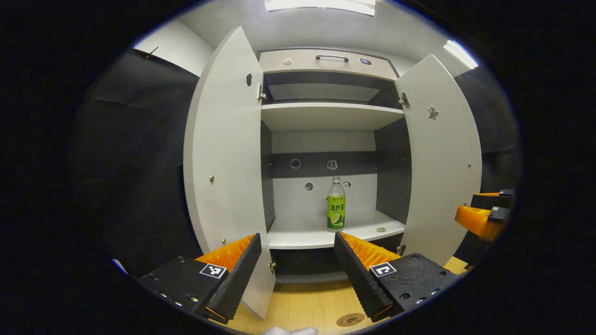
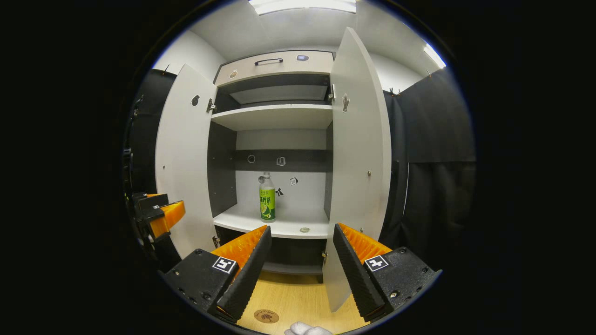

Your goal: Grasp the bottle in the cabinet with the left hand and place it on the coaster, then close the right door with the right hand and the left door with the left hand.

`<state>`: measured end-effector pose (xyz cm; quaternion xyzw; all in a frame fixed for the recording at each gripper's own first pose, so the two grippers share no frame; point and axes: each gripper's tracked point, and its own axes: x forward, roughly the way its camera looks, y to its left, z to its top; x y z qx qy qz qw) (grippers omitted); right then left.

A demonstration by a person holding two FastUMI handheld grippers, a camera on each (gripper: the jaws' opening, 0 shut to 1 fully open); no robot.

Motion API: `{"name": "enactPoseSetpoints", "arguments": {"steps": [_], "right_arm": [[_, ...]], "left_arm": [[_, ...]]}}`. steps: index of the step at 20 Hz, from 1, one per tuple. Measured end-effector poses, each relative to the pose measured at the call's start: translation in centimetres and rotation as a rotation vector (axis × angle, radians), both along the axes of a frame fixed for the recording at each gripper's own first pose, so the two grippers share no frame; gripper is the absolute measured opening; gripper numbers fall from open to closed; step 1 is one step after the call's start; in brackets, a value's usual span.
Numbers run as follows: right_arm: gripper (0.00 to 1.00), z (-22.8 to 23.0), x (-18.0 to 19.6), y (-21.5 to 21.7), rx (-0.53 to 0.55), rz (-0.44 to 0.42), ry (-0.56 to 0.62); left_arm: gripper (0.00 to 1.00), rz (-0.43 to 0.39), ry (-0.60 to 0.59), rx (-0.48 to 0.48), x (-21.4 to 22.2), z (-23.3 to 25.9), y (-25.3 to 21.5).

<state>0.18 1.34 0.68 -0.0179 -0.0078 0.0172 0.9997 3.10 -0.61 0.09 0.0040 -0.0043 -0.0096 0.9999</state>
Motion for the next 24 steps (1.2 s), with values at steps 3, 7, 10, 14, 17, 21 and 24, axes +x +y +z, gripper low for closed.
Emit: {"name": "enactPoseSetpoints", "arguments": {"steps": [3, 7, 10, 14, 17, 21, 24], "right_arm": [[0.82, 0.0, -0.4, -0.5, -0.01, -0.013, 0.015], [0.83, 0.4, -1.3, -1.6, -0.01, -0.042, 0.029], [0.83, 0.7, -2.0, -2.4, -0.018, -0.071, 0.031], [0.82, 0.7, -2.5, -3.2, -0.037, -0.1, 0.042], [0.83, 0.5, -2.6, -3.8, -0.038, -0.117, 0.058], [0.82, 0.1, -2.3, -4.6, -0.039, -0.134, 0.077], [0.83, -0.2, -1.9, -5.1, -0.04, -0.144, 0.084]], "left_arm": [[0.96, -0.029, -0.023, 0.019, 2.9, 0.3, -1.5], [0.96, -0.086, -0.041, 0.0, 8.3, 0.8, -4.7], [0.96, -0.126, -0.062, -0.014, 13.0, 1.5, -7.3], [0.96, -0.139, -0.07, -0.005, 19.6, 1.6, -10.0], [0.96, -0.128, -0.075, -0.009, 24.2, 1.6, -11.1], [0.96, -0.113, -0.078, 0.004, 29.1, 1.0, -12.4], [0.96, -0.093, -0.062, 0.001, 31.7, -0.1, -12.6]]}}
